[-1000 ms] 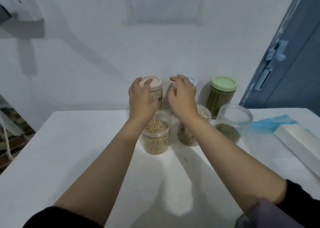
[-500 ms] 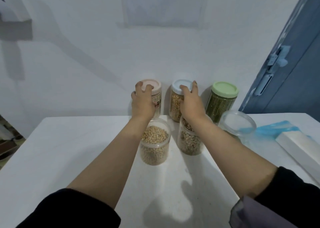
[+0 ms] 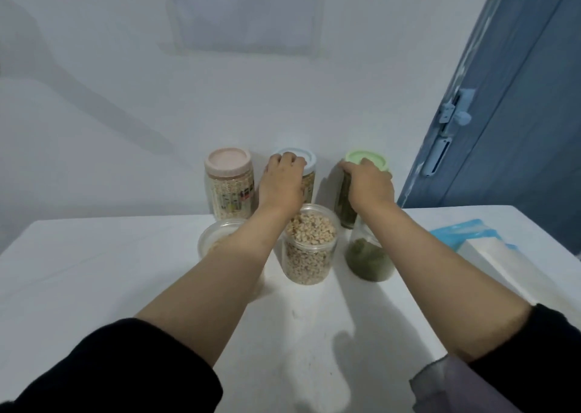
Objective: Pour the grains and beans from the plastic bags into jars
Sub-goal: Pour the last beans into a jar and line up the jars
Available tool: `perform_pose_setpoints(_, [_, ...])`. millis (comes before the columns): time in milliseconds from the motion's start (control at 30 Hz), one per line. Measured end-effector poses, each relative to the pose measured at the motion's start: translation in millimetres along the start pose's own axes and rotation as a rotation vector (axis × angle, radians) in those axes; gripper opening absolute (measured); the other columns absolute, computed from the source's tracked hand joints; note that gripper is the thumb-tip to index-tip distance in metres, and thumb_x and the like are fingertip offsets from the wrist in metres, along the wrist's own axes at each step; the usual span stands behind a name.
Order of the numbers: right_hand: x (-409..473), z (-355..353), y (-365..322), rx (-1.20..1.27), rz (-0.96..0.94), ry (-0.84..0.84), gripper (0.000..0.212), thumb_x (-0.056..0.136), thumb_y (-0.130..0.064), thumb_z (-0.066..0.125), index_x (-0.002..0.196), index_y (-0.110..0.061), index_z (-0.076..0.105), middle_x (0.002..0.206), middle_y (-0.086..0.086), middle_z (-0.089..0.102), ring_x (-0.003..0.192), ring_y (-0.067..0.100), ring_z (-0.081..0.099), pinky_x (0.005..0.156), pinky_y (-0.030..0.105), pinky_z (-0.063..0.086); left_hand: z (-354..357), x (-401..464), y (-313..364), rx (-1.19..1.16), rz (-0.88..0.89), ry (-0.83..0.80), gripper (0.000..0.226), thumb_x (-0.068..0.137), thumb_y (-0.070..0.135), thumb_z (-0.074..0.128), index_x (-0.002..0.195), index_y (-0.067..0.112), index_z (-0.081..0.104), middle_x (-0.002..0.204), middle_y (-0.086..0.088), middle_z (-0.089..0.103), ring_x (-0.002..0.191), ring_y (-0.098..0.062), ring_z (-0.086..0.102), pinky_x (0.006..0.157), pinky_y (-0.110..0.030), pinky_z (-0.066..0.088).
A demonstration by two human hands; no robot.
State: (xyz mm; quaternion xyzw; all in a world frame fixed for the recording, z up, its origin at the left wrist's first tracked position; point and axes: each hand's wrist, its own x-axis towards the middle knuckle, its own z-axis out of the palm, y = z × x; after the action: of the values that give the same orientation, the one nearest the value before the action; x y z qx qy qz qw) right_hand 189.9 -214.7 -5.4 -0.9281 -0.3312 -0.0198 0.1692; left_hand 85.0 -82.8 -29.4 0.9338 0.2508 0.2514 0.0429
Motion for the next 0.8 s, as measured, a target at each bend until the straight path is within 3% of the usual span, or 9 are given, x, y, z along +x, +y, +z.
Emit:
perform_pose_setpoints(100, [1.7, 4.3, 9.8, 0.115, -0.043, 0.072, 0.057, 0.1, -0.006, 0.028, 0.149, -0.032, 0.044, 0.153, 0.015, 0.036, 0.134, 0.043, 0.032, 0.099, 0.036, 0.038, 5.6, 2.9, 1.0, -0.01, -0.011, 0.029, 0.047, 0.09, 0.014, 0.065, 0.134, 0.011, 0.048, 0.137, -0.008, 0.047, 0.13, -0.029, 0.036, 0.102, -0.038, 0.04])
perform_pose_setpoints(267, [-0.5, 9.1, 15.0, 0.047, -0.115, 0.103, 0.072, 0.094, 0.007, 0.027, 0.152, -0.035, 0.037, 0.155, 0.017, 0.032, 0.131, 0.052, 0.032, 0.098, 0.047, 0.044, 11.7, 2.7, 7.2, 0.011, -0.045, 0.021, 0.046, 0.091, 0.016, 0.064, 0.134, 0.011, 0.047, 0.139, -0.009, 0.045, 0.131, -0.029, 0.035, 0.105, -0.038, 0.038])
perform_pose_setpoints(367, [0.2, 6.6, 16.5, -0.029, -0.112, 0.042, 0.083, 0.095, 0.007, 0.038, 0.156, -0.043, 0.017, 0.161, 0.015, 0.019, 0.137, 0.055, 0.027, 0.102, 0.052, 0.043, 8.9, -0.9, 8.3, -0.005, -0.044, -0.014, 0.053, 0.092, 0.013, 0.062, 0.141, 0.012, 0.043, 0.149, -0.01, 0.039, 0.139, -0.03, 0.03, 0.114, -0.044, 0.031])
perform_pose_setpoints(467, [-11.4, 1.8, 6.1, -0.003, -0.07, -0.03, 0.072, 0.101, -0.011, 0.049, 0.158, -0.037, 0.012, 0.166, 0.014, -0.01, 0.148, 0.053, 0.001, 0.119, 0.057, 0.019, -8.7, -22.3, 13.6, -0.092, -0.077, 0.022, 0.065, 0.091, 0.013, 0.058, 0.151, 0.018, 0.032, 0.161, -0.01, 0.022, 0.148, -0.033, 0.016, 0.12, -0.055, 0.017])
perform_pose_setpoints(533, [-33.4, -0.6, -4.3, 0.079, -0.131, -0.017, 0.06, 0.104, -0.027, 0.047, 0.158, -0.029, 0.022, 0.167, 0.013, -0.006, 0.15, 0.048, -0.003, 0.122, 0.055, 0.008, -24.2, -49.4, 16.5, -0.124, -0.14, 0.093, 0.058, 0.092, 0.018, 0.057, 0.147, 0.019, 0.038, 0.159, -0.012, 0.023, 0.148, -0.035, 0.014, 0.121, -0.058, 0.012])
perform_pose_setpoints(633, [-77.0, 6.6, -21.7, 0.241, -0.233, -0.067, 0.053, 0.104, -0.032, 0.045, 0.155, -0.03, 0.032, 0.168, 0.008, 0.005, 0.152, 0.041, -0.001, 0.123, 0.054, 0.007, -36.1, -102.5, 9.7, -0.082, -0.244, 0.176, 0.043, 0.089, 0.022, 0.054, 0.131, 0.019, 0.059, 0.148, -0.013, 0.041, 0.144, -0.037, 0.025, 0.115, -0.067, 0.006])
perform_pose_setpoints(733, [-103.1, 27.0, -30.4, 0.223, -0.239, -0.19, 0.05, 0.105, -0.043, 0.04, 0.154, -0.035, 0.031, 0.168, 0.002, 0.004, 0.152, 0.04, -0.005, 0.122, 0.056, 0.005, -36.2, -143.3, -6.6, 0.033, -0.394, 0.128, 0.034, 0.09, 0.029, 0.054, 0.122, 0.022, 0.065, 0.144, -0.01, 0.048, 0.141, -0.037, 0.032, 0.108, -0.075, 0.01])
perform_pose_setpoints(800, [-111.8, 43.0, -32.3, 0.168, -0.262, -0.19, 0.052, 0.104, -0.043, 0.039, 0.154, -0.033, 0.028, 0.167, 0.005, 0.005, 0.15, 0.042, -0.01, 0.121, 0.055, 0.002, -32.6, -157.6, -17.3, 0.021, -0.438, 0.081, 0.041, 0.093, 0.042, 0.047, 0.124, 0.021, 0.064, 0.143, -0.01, 0.049, 0.138, -0.033, 0.031, 0.109, -0.068, 0.02])
